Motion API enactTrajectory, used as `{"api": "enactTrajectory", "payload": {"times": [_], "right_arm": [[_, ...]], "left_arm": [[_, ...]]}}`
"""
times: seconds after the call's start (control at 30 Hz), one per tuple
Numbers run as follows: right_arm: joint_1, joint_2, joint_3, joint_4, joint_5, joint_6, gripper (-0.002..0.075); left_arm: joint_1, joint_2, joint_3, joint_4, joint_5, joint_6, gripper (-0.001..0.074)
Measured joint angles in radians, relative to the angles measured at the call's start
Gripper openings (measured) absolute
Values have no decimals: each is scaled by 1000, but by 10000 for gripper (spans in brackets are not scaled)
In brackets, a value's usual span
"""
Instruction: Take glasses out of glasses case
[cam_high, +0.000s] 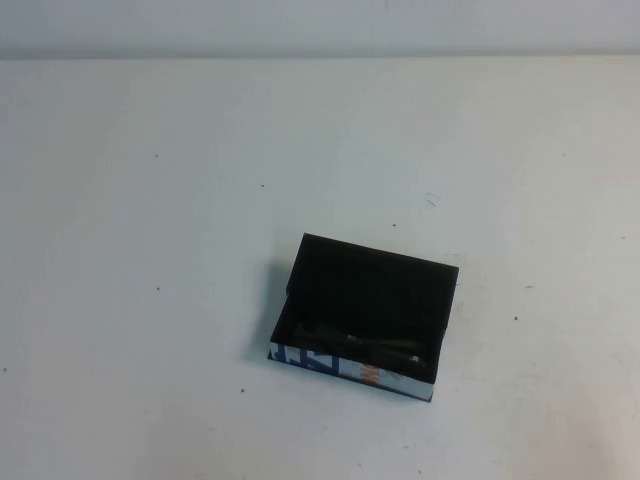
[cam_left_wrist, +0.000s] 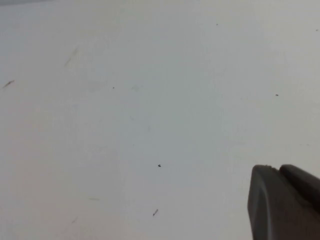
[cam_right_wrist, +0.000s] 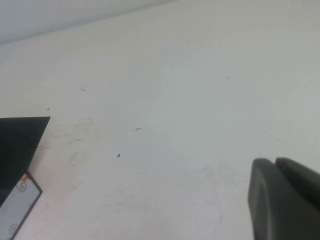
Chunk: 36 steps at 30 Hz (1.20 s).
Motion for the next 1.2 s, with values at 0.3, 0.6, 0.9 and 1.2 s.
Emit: {"api": "enactTrajectory", "payload": {"times": [0.3, 0.6, 0.9, 1.2], "right_arm": [[0, 0, 0, 19, 0, 0, -18], [0, 0, 0, 30, 0, 0, -18], [0, 0, 0, 66, 0, 0, -18], [0, 0, 0, 93, -1, 0, -18]], "left_arm": [[0, 0, 0, 0, 0, 0, -5], [0, 0, 0, 0, 0, 0, -5], [0, 0, 0, 0, 0, 0, -5], [0, 0, 0, 0, 0, 0, -5]]}}
